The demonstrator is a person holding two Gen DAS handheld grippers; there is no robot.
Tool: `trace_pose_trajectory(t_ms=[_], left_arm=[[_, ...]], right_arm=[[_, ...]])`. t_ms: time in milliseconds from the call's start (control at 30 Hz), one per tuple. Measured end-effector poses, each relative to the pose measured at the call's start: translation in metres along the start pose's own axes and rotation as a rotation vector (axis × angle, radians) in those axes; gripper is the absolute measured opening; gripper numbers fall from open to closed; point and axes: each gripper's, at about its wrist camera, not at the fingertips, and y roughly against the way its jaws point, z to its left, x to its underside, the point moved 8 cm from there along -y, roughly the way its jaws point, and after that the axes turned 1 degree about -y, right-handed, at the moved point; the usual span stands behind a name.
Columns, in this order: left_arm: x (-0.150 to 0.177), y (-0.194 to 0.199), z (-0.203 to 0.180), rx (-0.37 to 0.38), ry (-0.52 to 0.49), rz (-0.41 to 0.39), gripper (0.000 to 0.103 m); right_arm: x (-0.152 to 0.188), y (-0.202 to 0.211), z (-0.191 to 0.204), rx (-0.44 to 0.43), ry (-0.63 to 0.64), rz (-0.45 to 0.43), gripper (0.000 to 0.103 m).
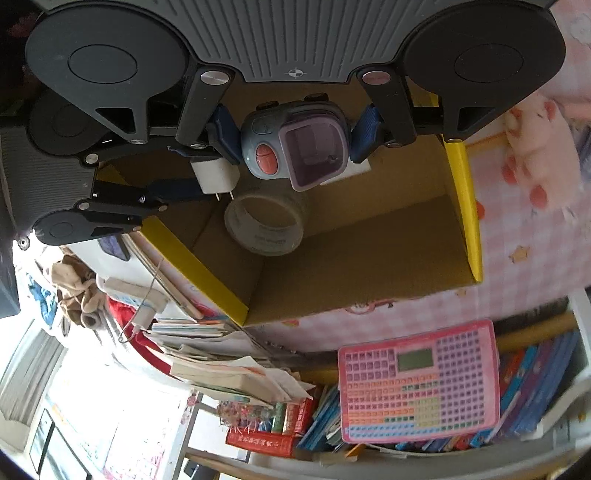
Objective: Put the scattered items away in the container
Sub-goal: 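Open the right gripper to drop the plug cube while the left gripper drops the toy car into the box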
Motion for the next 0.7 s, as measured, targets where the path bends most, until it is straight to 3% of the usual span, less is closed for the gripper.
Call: trace_pose_trajectory(t_ms=[300,500,700], left_arm=[[0.001,0.0,-0.001,-0.032,0.003,0.003,0.065],[0.0,0.007,0.0,-0.068,0.001,-0.028,0.077],[-0.003,0.025,-0.008,-0.087,-0.028,-0.097,0.08]], right_arm=[[0.001,-0.003,-0.002,-0.024,-0.014,0.018,0.038],[0.0,0.007,-0.003,-0.008,-0.014,-0.028,0.05],[-0.002,0.025,-0.003,0.021,-0.022,-0.106,0.058]])
